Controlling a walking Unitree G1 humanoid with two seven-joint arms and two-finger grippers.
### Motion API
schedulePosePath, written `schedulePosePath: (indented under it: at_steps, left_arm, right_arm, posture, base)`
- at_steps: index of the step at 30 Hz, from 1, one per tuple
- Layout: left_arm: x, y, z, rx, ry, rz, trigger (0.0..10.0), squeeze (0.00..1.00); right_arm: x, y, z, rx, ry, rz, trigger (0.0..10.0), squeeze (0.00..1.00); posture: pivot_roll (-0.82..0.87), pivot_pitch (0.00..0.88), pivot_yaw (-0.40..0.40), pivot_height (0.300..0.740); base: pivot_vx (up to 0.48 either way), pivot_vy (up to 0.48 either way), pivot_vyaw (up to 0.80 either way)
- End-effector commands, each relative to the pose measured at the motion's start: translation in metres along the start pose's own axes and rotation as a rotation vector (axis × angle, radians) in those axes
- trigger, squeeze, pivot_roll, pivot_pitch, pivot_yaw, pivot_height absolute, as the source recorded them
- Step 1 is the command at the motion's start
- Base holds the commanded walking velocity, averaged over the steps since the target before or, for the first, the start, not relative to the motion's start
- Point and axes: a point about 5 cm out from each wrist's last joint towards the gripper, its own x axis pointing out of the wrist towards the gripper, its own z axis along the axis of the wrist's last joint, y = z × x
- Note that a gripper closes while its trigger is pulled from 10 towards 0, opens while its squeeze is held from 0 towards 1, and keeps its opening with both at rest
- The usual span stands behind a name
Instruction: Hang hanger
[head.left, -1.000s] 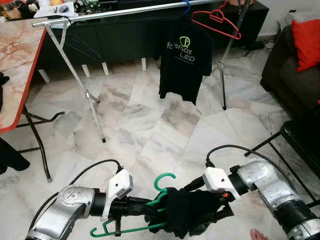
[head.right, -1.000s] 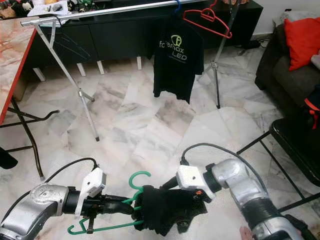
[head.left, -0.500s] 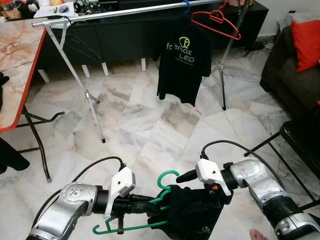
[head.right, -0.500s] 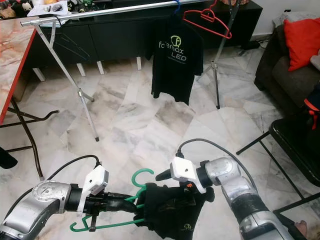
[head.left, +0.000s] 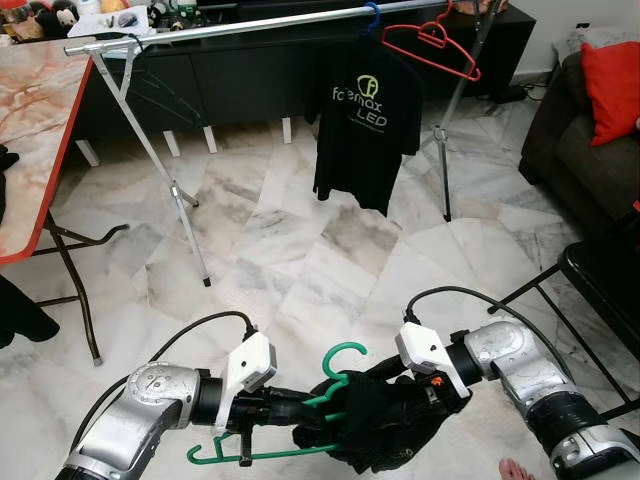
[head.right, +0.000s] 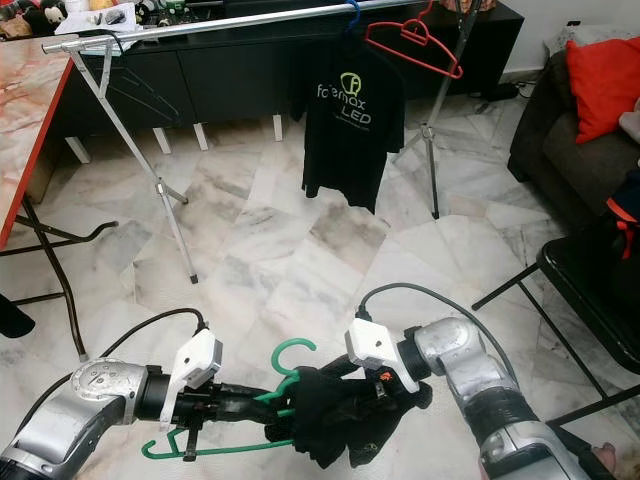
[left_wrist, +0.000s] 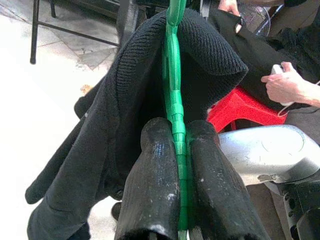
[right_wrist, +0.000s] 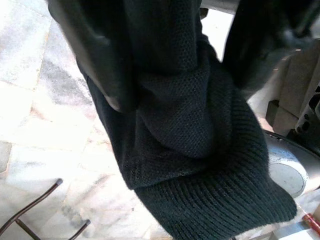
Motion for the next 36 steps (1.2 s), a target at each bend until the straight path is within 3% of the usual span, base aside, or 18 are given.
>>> schedulePosePath:
  at_steps: [1, 22, 36]
  left_arm:
    - [0.0049, 0.0014, 0.0141, 0.051, -0.049, -0.028, 10.0, 0.0]
    - [0.0073, 0.0052, 0.0208, 0.067, -0.069, -0.025, 10.0, 0.0]
    - [0.0069, 0.0088, 0.0172, 0.058, 0.004, -0.026, 10.0, 0.0]
  right_arm:
    - [0.0056, 0.0039, -0.0059, 0.031, 0.001, 0.033, 0.0, 0.0]
    - [0.0078, 0.0061, -0.0101, 0.078, -0.013, 0.059, 0.0, 0.0]
    - [0.0073, 0.0086, -0.0141, 0.09, -0.01, 0.06, 0.0, 0.0]
  posture:
    - [0.01, 0.178, -0.013, 0.721]
    - [0.01, 0.181, -0.016, 0.721]
    - [0.01, 0.172, -0.018, 0.721]
  base:
    - [0.0, 0.0, 0.0]
    - [0.0, 0.0, 0.0]
    - [0.0, 0.0, 0.0]
